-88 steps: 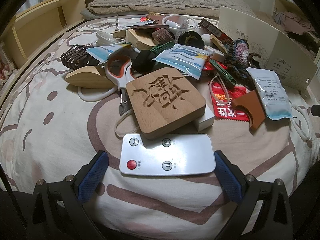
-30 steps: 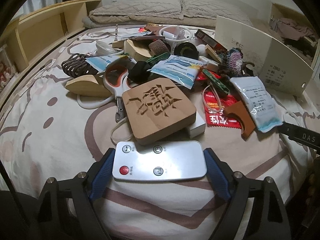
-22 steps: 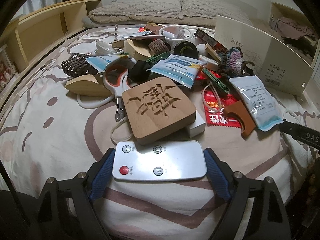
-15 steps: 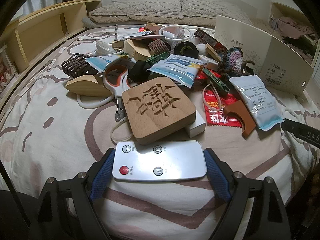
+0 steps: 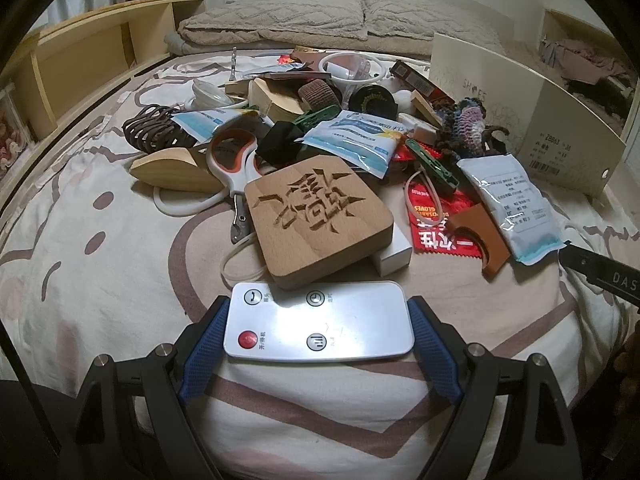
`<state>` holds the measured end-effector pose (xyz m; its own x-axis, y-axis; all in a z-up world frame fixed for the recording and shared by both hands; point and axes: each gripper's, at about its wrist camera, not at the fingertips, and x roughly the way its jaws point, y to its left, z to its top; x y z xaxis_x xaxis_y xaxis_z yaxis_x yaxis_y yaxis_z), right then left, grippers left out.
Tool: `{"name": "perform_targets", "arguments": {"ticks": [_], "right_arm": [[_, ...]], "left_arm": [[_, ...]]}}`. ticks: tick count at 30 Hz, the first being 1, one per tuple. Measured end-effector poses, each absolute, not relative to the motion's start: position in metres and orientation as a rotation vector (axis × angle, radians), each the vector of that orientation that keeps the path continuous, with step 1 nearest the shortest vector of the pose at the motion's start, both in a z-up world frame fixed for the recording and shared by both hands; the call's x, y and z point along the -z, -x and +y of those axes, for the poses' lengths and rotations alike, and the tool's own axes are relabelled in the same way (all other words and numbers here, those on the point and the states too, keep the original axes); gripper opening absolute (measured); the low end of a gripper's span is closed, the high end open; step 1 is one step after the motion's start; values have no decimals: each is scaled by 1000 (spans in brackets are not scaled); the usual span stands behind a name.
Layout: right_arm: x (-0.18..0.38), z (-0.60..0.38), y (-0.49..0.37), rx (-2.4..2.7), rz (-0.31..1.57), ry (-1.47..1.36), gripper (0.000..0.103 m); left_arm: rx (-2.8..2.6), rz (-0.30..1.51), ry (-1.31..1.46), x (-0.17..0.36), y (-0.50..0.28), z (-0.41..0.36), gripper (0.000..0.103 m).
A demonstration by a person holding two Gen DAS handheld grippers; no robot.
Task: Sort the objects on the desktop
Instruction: 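Lift the ring with the right tool toward the box while the left tool carries the remote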
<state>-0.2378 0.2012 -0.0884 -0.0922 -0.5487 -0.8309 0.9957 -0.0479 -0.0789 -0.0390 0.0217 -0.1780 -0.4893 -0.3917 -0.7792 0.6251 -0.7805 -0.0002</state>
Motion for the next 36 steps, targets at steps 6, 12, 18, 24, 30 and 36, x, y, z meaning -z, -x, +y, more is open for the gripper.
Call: {"name": "perform_targets", "arguments": {"ticks": [6,12,18,24,30,36], "right_arm": [[87,200,236,1504,798,-745,85],[87,200,239,1503,776,-752,85],[80,207,234,1473,746,-739,84],[73,219,224,1446,737,-702,84],[66,223,216,1448,729,-693,84],[51,232,212,1447,703,-671,84]], "left_arm": [[2262,385,-1077,176,38,21,87],[2264,392,-1072,175,37,20,87],[2274,409,-1060,171,32,22,87],[2297,397,-1030,161,29,27,87],[2326,398,-999,151,26,32,87],[2354,392,-957,136,23,36,87]]}}
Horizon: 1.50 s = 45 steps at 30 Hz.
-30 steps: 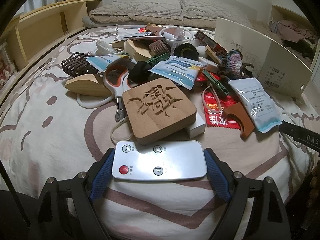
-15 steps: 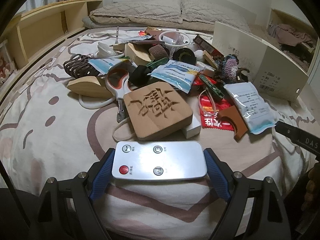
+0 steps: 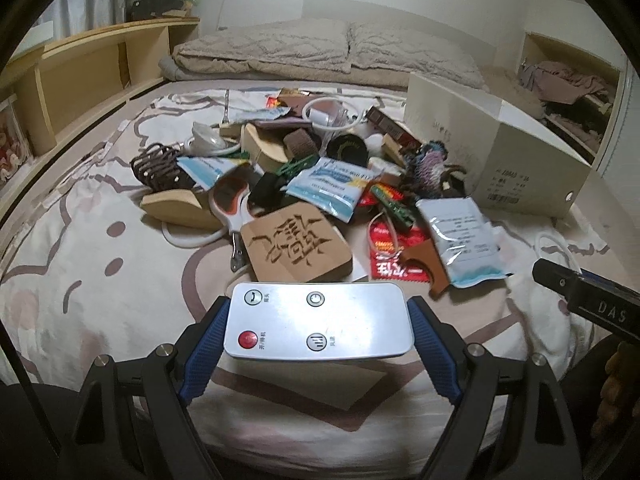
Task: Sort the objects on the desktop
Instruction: 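Lift the ring with the right tool toward the box while the left tool carries the remote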
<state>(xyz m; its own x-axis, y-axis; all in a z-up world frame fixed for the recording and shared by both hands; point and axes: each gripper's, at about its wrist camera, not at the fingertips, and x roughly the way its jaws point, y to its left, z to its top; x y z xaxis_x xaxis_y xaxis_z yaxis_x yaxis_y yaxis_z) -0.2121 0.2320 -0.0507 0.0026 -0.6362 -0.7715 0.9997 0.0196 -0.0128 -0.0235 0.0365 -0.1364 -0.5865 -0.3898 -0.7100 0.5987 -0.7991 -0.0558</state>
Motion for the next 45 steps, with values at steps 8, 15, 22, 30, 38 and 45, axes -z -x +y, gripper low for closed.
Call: {"name": "perform_targets", "arguments": {"ticks": [8,15,22,30,38,45], "right_arm": [[23,241,203,1435,676,-630,84],[-6,248,192,1402,663,-596,84],[-33,259,185,1383,654,-529,84],[-58,261,177,1400,685,-453,84],[-91,261,175,1420,687,-384,84],[-120,259,184,1425,658,-342,84]], "left_arm": [[2390,360,-904,112,21,44,87],[2417,336,-859,93,16,51,87],[2454,305,-817,73,15,61,87],[2498,284,-771,47,21,71,87],[2538,267,-733,25,34,76,87],[2556,263,-702,5,42,82,87]]}}
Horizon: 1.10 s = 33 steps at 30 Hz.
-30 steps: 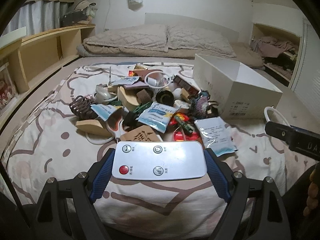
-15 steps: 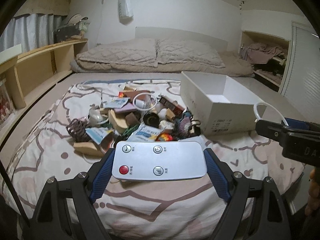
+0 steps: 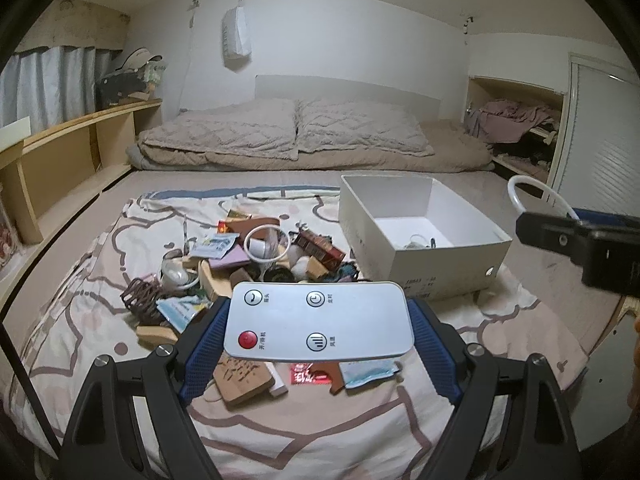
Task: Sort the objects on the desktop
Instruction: 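Lift the ring with the right tool toward the box while the left tool carries the remote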
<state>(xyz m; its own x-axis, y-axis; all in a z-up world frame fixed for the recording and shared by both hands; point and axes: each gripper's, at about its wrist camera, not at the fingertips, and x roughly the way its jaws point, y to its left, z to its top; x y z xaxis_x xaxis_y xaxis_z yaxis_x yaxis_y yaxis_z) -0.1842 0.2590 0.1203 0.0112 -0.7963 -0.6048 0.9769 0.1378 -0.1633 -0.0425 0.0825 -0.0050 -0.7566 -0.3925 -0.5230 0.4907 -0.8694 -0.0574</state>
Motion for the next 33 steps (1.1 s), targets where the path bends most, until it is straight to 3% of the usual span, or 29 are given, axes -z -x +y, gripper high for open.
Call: {"name": "perform_targets", "arguments": {"ticks": [17,33], "right_arm": [[-127,166,232,1430,590,-286,84],[-113,89,253,1404,657,-267,84]], "left_arm": [[2579,281,-637,-11,116,63,87],[2618,287,-614,-12,196,44,87]]}}
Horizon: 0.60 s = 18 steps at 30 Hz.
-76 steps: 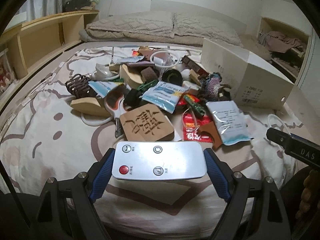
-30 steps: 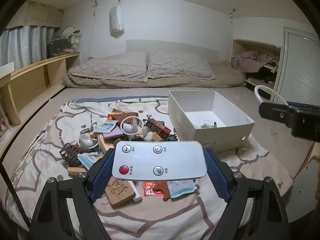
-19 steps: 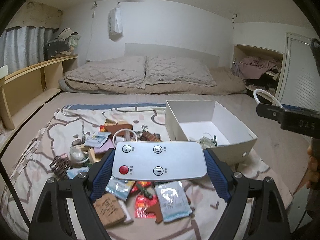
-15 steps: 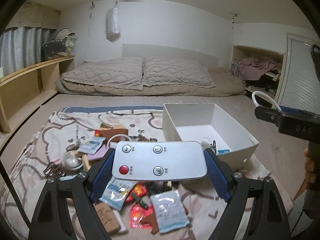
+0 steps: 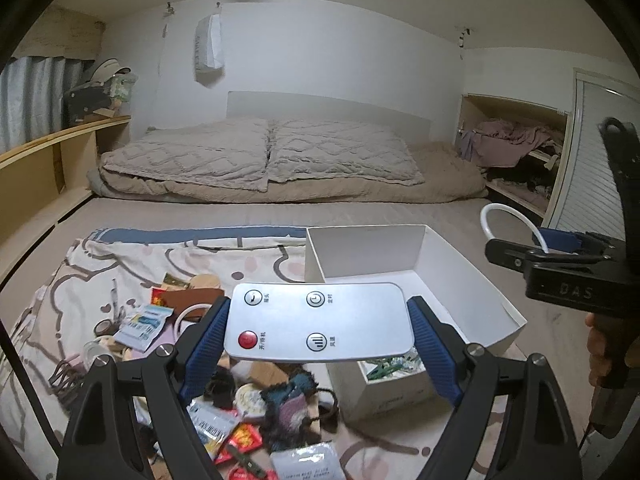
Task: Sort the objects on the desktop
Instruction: 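Lift the ring with the right tool toward the box while the left tool carries the remote, then lower the white ring into the box and open the right tool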
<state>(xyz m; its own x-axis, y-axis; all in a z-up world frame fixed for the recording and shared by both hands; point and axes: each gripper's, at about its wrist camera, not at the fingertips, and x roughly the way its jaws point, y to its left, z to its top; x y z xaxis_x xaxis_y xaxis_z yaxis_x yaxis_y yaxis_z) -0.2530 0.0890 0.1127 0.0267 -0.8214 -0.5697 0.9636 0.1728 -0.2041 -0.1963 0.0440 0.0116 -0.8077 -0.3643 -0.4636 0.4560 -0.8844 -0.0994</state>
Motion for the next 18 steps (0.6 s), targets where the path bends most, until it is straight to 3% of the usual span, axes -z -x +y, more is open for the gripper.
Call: {"name": "perform_targets", "arguments": {"ticks": [18], "right_arm": [[-56,-3,274,1400,751,-556,84]], "left_arm": [[2649,280,-688,12,236,39,87]]}}
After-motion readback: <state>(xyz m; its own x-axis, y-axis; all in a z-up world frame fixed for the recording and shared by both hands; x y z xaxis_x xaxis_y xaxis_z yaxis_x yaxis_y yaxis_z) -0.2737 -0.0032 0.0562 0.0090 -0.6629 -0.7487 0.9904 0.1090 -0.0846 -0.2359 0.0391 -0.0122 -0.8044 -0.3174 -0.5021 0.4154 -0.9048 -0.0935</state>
